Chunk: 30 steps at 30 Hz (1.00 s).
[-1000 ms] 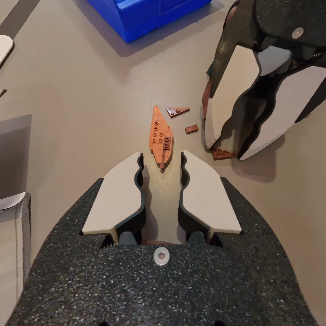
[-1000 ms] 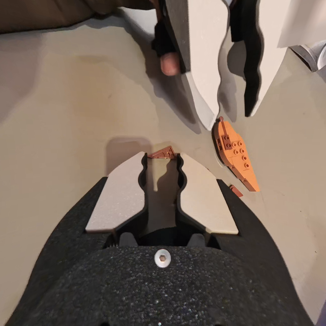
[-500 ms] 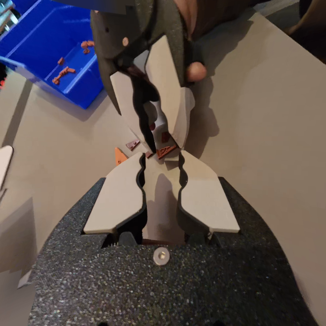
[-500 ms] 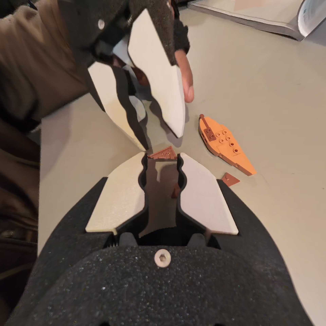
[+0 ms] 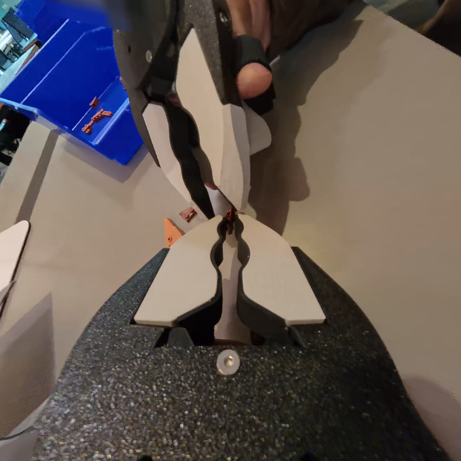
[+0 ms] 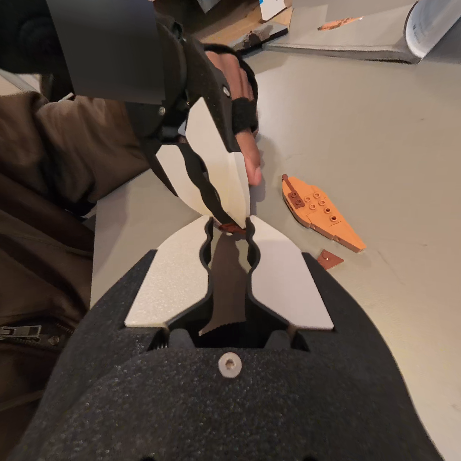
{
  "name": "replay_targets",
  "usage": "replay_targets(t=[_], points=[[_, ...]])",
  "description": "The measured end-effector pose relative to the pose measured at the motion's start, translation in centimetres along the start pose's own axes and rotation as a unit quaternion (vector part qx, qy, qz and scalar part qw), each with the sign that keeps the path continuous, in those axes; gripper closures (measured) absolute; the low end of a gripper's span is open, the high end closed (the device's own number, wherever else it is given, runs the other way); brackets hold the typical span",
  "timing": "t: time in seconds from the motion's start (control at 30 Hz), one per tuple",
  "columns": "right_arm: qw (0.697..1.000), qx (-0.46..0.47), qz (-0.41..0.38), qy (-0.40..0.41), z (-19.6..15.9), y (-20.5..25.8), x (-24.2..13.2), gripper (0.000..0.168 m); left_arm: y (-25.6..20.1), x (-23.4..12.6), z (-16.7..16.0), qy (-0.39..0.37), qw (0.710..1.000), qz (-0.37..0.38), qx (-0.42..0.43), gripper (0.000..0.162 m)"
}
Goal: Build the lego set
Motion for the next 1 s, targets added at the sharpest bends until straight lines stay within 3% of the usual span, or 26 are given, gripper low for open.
replay_targets(t=[0.13,0.27,0.5,0.7,0.9,1.0], points=[[0.999,-0.039,-0.028,-0.008,0.4,-0.3,-0.6,0.138,1.3,-0.4,0.2,-0.015,0.997,0.014,-0.068,0.156],[0.989,-0.100,-0.106,-0.020,1.0,-1.5,-1.7,0.137,3.3,-1.7,0.9,-0.076,0.978,0.016,-0.194,0.156],[0.958,-0.164,-0.233,-0.028,2.0,-2.9,-1.7,0.135,5.8,-3.0,1.9,-0.220,0.876,-0.027,-0.429,0.157],[0.942,-0.186,-0.276,-0.050,2.9,-3.2,-1.4,0.135,5.9,-3.0,2.4,-0.265,0.823,-0.056,-0.500,0.156],[0.923,-0.215,-0.307,-0.082,3.9,-3.0,-1.6,0.138,6.4,-3.2,2.5,-0.326,0.746,-0.092,-0.573,0.156],[0.915,-0.231,-0.320,-0.083,4.2,-2.8,-1.6,0.141,6.5,-3.2,2.5,-0.333,0.736,-0.092,-0.582,0.156]])
Point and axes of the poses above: each gripper's, where its closed fingertips meet, x out along the fingers, z out of its top, y = z × x across the jaws, the point moved 5 cm from there along -x, back along the fingers, and after that the axes turned 15 degrees about -x, right-handed, at the moved point
